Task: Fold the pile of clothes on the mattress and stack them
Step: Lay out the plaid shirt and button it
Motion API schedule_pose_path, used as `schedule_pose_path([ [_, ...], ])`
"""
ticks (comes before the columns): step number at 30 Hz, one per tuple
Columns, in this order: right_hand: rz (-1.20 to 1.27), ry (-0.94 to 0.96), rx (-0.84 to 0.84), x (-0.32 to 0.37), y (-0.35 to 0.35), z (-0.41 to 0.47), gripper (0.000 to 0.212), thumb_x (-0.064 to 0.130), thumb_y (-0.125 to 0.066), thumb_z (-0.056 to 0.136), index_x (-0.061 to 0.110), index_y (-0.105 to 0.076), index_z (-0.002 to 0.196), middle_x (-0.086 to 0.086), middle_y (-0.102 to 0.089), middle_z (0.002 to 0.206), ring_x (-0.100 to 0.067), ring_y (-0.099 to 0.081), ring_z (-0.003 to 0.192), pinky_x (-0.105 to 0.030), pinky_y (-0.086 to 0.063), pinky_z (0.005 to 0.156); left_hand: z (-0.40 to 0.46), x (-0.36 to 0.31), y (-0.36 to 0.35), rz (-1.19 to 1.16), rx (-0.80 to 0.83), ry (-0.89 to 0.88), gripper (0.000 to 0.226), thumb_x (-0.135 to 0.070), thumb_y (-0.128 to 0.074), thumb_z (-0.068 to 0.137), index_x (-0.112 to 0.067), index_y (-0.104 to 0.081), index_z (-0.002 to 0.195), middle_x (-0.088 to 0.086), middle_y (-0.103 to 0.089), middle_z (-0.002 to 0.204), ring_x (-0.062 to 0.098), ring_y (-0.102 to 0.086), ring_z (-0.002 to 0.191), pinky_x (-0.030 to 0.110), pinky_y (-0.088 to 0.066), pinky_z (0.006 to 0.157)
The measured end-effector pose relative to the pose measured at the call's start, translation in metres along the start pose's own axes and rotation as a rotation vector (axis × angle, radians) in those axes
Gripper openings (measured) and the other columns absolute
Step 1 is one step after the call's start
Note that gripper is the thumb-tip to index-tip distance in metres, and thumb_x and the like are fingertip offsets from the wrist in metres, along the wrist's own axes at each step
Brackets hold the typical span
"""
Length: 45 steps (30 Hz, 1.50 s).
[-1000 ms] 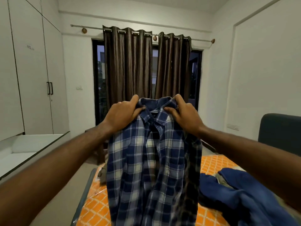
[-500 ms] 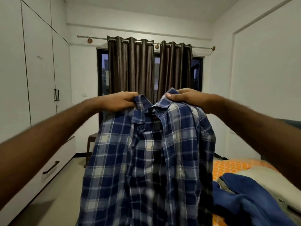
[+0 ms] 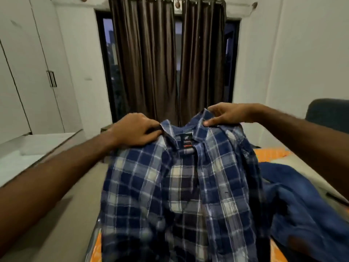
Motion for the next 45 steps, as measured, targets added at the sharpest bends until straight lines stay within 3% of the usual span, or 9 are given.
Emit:
schedule_pose_path([
  [9,-0.055,-0.242,0.185,-0.081,-0.077,0.037,0.022,0.04,-0.066,0.094,0.026,-0.063,0.111,-0.012,-0.072,0.101,-0.031,-0.072,0.081,-0.048,-0.062,0.064,-0.028,0.007,-0.108,-0.334,0.29,0.134,0.028,-0.038,-0.053,0.102,-0.014,-0.063,0.113,0.006,-0.07,0.086,0.017,-0.067,0.073,0.044,-0.055,0.072],
  [13,-0.046,-0.295,0.239,-0.105,-0.088,0.06,0.024,0.041,-0.067,0.093,0.024,-0.067,0.109,-0.012,-0.072,0.095,-0.026,-0.064,0.07,-0.035,-0.056,0.052,-0.025,0.015,-0.132,-0.544,0.68,0.164,0.025,-0.039,-0.077,0.083,-0.04,-0.059,0.1,-0.015,-0.069,0.089,-0.013,-0.062,0.081,0.007,-0.047,0.072],
  [17,-0.083,-0.352,0.218,-0.14,-0.091,0.1,0.019,0.041,-0.066,0.095,0.024,-0.068,0.103,-0.009,-0.072,0.093,-0.024,-0.066,0.072,-0.035,-0.055,0.055,-0.023,0.056,-0.18,-0.545,0.932,0.267,0.035,-0.019,-0.082,0.08,-0.039,-0.055,0.084,-0.03,-0.067,0.073,-0.02,-0.058,0.069,0.0,-0.04,0.06],
  [22,-0.275,-0.428,0.121,-0.183,-0.093,0.185,0.023,0.036,-0.063,0.098,0.017,-0.064,0.11,-0.008,-0.06,0.091,-0.022,-0.053,0.075,-0.031,-0.044,0.059,-0.002,0.122,-0.236,-0.184,0.782,0.496,0.036,-0.047,-0.076,0.082,-0.022,-0.058,0.064,0.003,-0.06,0.061,0.013,-0.056,0.056,0.029,-0.047,0.059],
  [26,-0.277,-0.457,-0.197,-0.227,-0.101,0.262,0.026,0.032,-0.067,0.094,0.008,-0.065,0.104,-0.018,-0.067,0.102,-0.035,-0.069,0.082,-0.047,-0.061,0.075,0.024,0.161,-0.292,0.036,0.479,0.612,0.028,-0.048,-0.07,0.086,-0.022,-0.061,0.083,0.008,-0.062,0.078,0.032,-0.061,0.075,0.04,-0.05,0.068],
  [30,-0.246,-0.468,-0.368,-0.276,-0.144,0.304,0.04,0.014,-0.06,0.091,0.0,-0.053,0.128,-0.028,-0.057,0.129,-0.044,-0.061,0.112,-0.048,-0.052,0.093,0.023,0.168,-0.363,-0.107,0.3,0.735,0.024,-0.032,-0.058,0.095,-0.014,-0.056,0.111,0.02,-0.06,0.112,0.041,-0.06,0.1,0.044,-0.045,0.075],
  [33,-0.352,-0.386,-0.182,-0.31,-0.231,0.301,0.063,0.008,-0.066,0.085,-0.004,-0.037,0.139,-0.031,-0.039,0.141,-0.048,-0.049,0.123,-0.048,-0.047,0.095,-0.02,0.15,-0.427,-0.226,0.362,0.678,0.044,-0.042,-0.05,0.097,-0.007,-0.054,0.124,0.024,-0.054,0.122,0.043,-0.056,0.109,0.048,-0.048,0.09],
  [37,-0.289,-0.299,0.035,-0.303,-0.361,0.224,0.045,0.012,-0.062,0.092,0.005,-0.043,0.133,-0.017,-0.041,0.137,-0.039,-0.049,0.117,-0.052,-0.049,0.088,-0.1,0.08,-0.478,-0.318,0.656,0.51,0.042,-0.037,-0.059,0.094,-0.008,-0.051,0.124,0.018,-0.045,0.132,0.04,-0.054,0.11,0.051,-0.049,0.086],
  [45,-0.393,-0.006,0.151,-0.219,-0.479,0.058,0.06,0.021,-0.075,0.082,0.022,-0.049,0.135,-0.008,-0.042,0.144,-0.031,-0.039,0.128,-0.05,-0.037,0.102,-0.214,-0.059,-0.437,-0.352,0.808,0.521,0.062,-0.063,-0.049,0.094,-0.024,-0.042,0.142,-0.001,-0.03,0.158,0.025,-0.035,0.141,0.052,-0.032,0.112],
])
Point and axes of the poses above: each hand's wrist, its own z-axis towards the middle knuckle, its own y-axis out of the back of the hand, x = y × z, the point moved 1 cm from there along z, towards the middle knuckle
